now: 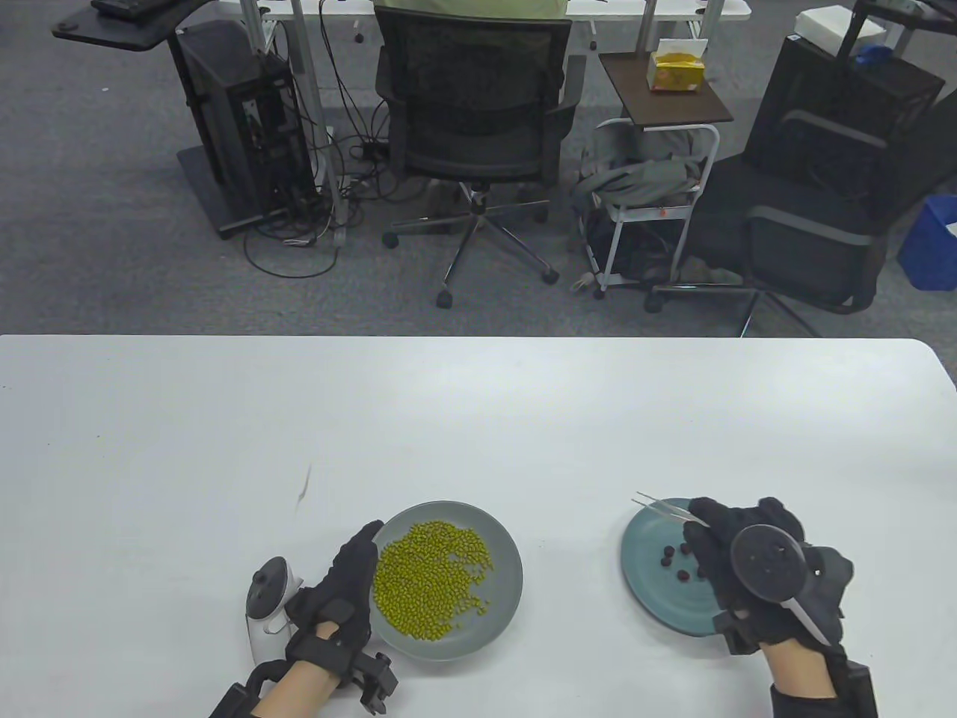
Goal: Pick cranberries with tweezers into plate
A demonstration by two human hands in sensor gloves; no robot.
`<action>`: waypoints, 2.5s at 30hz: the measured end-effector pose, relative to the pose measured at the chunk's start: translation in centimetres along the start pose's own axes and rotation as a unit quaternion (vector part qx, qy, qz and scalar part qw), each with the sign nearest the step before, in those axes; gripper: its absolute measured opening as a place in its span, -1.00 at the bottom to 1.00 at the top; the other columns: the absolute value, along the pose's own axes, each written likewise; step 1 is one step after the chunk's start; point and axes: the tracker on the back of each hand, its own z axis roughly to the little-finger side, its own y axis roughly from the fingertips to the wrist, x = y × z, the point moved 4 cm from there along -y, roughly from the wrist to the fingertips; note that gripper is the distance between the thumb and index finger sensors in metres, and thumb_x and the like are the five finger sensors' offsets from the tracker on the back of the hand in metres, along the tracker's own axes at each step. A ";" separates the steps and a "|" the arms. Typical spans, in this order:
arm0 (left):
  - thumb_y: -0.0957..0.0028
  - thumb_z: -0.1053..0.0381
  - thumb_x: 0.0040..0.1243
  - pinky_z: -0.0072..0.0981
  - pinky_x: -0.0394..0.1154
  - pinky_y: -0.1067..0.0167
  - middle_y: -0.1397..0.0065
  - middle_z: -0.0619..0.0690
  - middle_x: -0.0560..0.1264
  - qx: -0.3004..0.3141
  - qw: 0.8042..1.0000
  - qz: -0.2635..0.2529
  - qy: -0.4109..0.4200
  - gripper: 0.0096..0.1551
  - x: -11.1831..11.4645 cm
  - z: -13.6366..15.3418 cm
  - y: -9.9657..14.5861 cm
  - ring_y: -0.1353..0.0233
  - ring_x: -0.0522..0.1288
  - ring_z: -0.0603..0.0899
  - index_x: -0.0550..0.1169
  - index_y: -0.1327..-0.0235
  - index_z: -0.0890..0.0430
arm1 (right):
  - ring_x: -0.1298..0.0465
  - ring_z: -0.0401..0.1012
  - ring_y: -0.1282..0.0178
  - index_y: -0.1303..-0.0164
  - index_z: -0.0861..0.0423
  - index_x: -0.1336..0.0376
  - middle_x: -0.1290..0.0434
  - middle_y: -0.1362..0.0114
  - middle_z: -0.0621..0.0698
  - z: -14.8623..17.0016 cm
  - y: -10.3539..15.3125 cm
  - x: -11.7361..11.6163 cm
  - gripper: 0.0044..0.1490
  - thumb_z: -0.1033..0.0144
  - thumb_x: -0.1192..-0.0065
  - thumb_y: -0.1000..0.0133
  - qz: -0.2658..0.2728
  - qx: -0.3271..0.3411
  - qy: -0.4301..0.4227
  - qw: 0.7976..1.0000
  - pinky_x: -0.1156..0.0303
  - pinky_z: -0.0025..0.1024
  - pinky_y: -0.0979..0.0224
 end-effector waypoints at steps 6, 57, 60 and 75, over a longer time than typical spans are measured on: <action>-0.13 -0.24 -0.08 -0.25 0.66 0.38 -0.34 0.05 0.42 -0.002 1.000 0.007 -0.011 -0.30 0.3 0.2 0.0 0.20 0.72 0.14 0.14 -0.46 0.02 | -0.58 -0.29 -0.10 -0.06 -0.19 -0.39 -0.56 0.13 -0.39 -4.7 1.6 -2.8 -0.41 -0.17 -0.21 0.15 -0.016 0.074 -0.018 0.997 -0.16 -0.06 -0.60; -0.07 -0.21 0.05 0.03 0.55 -0.09 -0.41 -0.01 0.36 -0.137 0.751 -0.297 -0.574 -0.32 -16.2 -8.5 3.0 -0.24 0.57 0.23 0.23 -0.45 -0.07 | -0.59 -0.29 -0.10 -0.06 -0.20 -0.40 -0.57 0.12 -0.39 -7.3 2.8 -6.2 -0.41 -0.17 -0.23 0.16 -0.099 0.138 -0.006 0.985 -0.18 -0.05 -0.60; -0.04 -0.27 0.06 0.14 0.44 -0.28 -0.48 -0.05 0.32 -0.043 0.736 -0.274 -0.617 -0.30 -11.6 -10.2 2.5 -0.42 0.45 0.26 0.24 -0.45 -0.13 | -0.59 -0.29 -0.11 -0.06 -0.20 -0.40 -0.57 0.12 -0.39 -7.5 2.8 -6.4 -0.41 -0.17 -0.23 0.16 -0.102 0.142 -0.004 0.985 -0.18 -0.05 -0.60; 0.07 -0.50 0.01 0.33 -0.11 -0.54 -0.64 -0.13 0.03 0.107 0.677 0.044 -0.727 -0.03 8.5 -3.3 1.7 -0.70 -0.09 0.26 -0.02 -0.54 -0.23 | -0.59 -0.29 -0.12 -0.06 -0.21 -0.40 -0.58 0.11 -0.39 -7.8 3.1 -6.8 -0.40 -0.17 -0.23 0.16 -0.115 0.143 0.001 0.983 -0.18 -0.05 -0.60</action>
